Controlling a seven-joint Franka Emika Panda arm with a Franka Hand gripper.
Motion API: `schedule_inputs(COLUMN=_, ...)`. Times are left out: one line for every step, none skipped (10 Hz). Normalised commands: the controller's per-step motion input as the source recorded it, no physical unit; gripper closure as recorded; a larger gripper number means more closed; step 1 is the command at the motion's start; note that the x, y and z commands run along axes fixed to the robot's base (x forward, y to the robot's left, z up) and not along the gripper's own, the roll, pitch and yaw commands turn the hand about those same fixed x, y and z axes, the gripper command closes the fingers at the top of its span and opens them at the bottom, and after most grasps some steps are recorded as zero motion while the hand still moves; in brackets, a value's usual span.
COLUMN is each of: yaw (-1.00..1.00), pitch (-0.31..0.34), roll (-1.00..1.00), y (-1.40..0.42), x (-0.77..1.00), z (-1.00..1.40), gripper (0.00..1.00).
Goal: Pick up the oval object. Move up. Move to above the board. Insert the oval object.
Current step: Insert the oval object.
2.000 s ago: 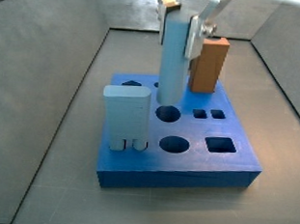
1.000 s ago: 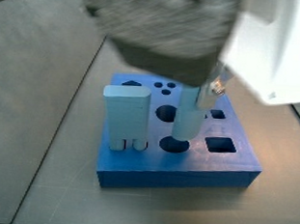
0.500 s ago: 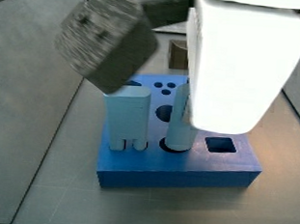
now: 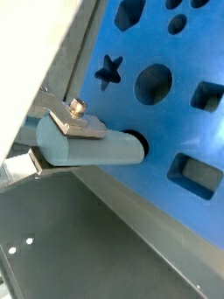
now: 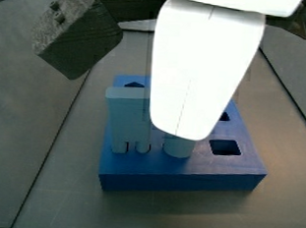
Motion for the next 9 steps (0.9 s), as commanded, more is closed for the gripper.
schedule_inputs(yaw=0.19, pitch=0.034, roll=0.12, y=0.13, x=-0.11, z=-0.18, gripper=1.0)
schedule_inputs(yaw=0.39, pitch=0.0, roll=0.05, y=0.11, x=-0.02, z=-0.27, gripper=1.0)
schedule_inputs(yaw=0.41, pitch=0.0, roll=0.03, y=0.05, x=0.0, z=-0.32, gripper=1.0)
schedule_inputs(yaw=0.29, pitch=-0.001, roll=0.03, y=0.0, x=0.0, z=-0.5, gripper=1.0)
schedule_inputs(yaw=0.19, pitch=0.0, roll=0.08, y=-0.06, x=0.0, z=-0.8, gripper=1.0)
schedule_inputs(yaw=0.02, pitch=0.0, roll=0.06, y=-0.09, x=0.0, z=-0.82, gripper=1.0)
schedule_inputs(yaw=-0.02, pitch=0.0, roll=0.01, y=-0.07, x=0.09, z=-0.63, gripper=1.0)
schedule_inputs(yaw=-0.03, pitch=-0.08, roll=-0.07, y=0.0, x=0.01, z=-0.15, gripper=1.0)
schedule_inputs(yaw=0.0, pitch=0.0, roll=0.0, y=0.0, x=0.0, z=0.0, gripper=1.0)
